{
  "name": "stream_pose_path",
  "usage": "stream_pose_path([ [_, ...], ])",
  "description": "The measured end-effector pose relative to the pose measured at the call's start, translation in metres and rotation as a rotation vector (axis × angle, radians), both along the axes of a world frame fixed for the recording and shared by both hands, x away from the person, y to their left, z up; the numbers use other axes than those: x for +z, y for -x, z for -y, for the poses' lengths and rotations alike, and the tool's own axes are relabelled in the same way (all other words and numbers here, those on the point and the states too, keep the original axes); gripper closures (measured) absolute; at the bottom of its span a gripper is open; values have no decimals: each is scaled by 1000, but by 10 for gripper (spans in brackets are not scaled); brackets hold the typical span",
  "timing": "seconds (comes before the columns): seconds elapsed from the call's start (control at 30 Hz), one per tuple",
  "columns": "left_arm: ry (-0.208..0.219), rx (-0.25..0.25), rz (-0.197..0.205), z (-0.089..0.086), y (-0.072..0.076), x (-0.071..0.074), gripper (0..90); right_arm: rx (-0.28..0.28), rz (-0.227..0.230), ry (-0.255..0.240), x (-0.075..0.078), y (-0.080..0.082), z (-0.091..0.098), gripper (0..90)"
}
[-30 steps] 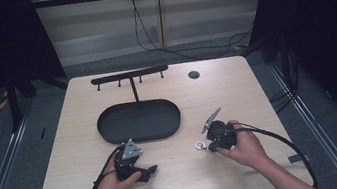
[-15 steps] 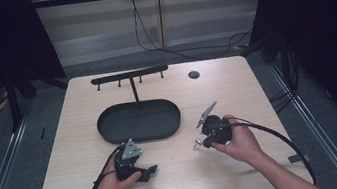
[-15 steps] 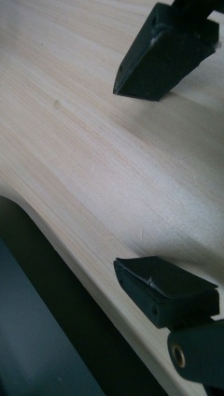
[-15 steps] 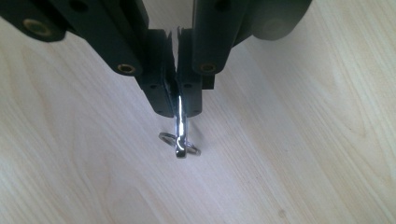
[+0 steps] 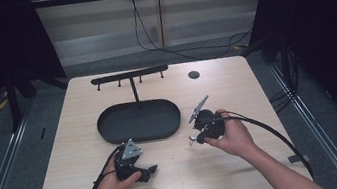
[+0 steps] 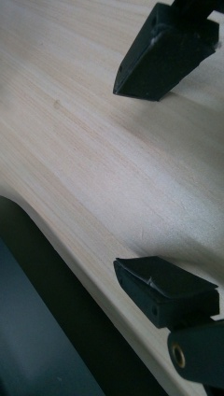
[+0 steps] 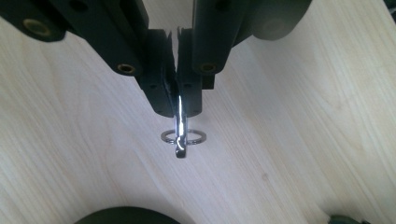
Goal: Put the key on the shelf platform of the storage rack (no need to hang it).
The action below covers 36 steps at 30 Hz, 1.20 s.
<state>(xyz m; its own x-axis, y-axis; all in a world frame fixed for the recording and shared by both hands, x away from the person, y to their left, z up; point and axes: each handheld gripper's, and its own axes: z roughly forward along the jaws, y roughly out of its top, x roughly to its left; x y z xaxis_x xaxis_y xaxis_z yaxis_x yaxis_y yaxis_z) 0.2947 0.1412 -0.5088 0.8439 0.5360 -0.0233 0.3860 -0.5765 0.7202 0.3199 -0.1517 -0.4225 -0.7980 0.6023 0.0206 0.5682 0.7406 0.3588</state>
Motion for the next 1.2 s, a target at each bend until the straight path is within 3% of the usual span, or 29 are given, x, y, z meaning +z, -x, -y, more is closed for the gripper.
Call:
stream_pose_path([
  [0.2, 0, 0, 0, 0, 0, 0, 137, -21, 5, -15, 2, -4, -1, 861],
  [0.4, 0, 0, 0, 0, 0, 0, 137, -6, 5, -36, 8, -9, -8, 861],
  [0.73, 0, 0, 0, 0, 0, 0, 137, 4, 10, -21, 20, -18, -22, 861],
  [1.2, 0, 0, 1, 0, 0, 0, 137, -5, 32, -36, 31, -27, -26, 861],
])
